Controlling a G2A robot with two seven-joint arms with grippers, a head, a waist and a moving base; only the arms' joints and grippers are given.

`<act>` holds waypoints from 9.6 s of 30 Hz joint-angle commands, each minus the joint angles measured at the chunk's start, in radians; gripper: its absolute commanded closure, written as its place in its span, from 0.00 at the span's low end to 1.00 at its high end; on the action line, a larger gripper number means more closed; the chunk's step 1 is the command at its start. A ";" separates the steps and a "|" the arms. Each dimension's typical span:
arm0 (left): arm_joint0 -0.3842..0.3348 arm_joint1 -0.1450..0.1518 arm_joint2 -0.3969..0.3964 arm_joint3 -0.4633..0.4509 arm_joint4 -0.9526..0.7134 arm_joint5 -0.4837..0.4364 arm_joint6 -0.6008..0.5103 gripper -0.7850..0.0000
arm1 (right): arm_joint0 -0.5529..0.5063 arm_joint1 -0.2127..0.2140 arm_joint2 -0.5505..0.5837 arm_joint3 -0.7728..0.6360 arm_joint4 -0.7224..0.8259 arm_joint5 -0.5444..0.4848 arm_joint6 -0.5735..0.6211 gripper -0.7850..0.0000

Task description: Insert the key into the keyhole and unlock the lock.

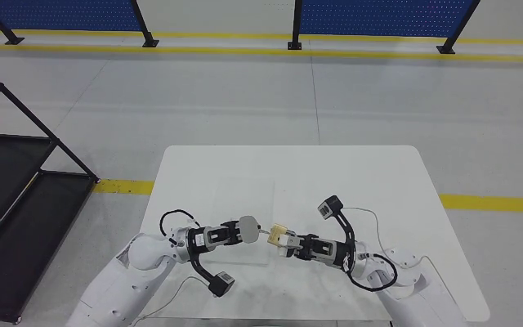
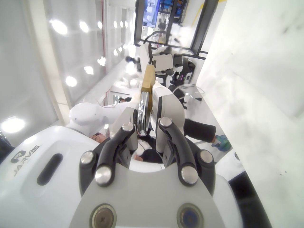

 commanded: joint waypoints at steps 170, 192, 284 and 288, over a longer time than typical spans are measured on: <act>-0.141 0.209 0.137 -0.073 -2.866 -1.202 -1.441 0.00 | 0.020 0.007 -0.005 0.029 -0.045 0.023 0.018 1.00; -0.167 0.218 0.137 -0.039 -2.997 -0.911 -1.812 0.00 | 0.020 0.007 -0.005 0.029 -0.045 0.023 0.018 1.00; -0.181 0.099 0.160 -0.029 -2.773 -1.161 -1.701 1.00 | 0.020 0.007 -0.005 0.029 -0.045 0.023 0.018 1.00; -0.168 0.098 0.153 -0.041 -2.726 -1.172 -1.673 1.00 | 0.020 0.007 -0.005 0.029 -0.045 0.023 0.018 1.00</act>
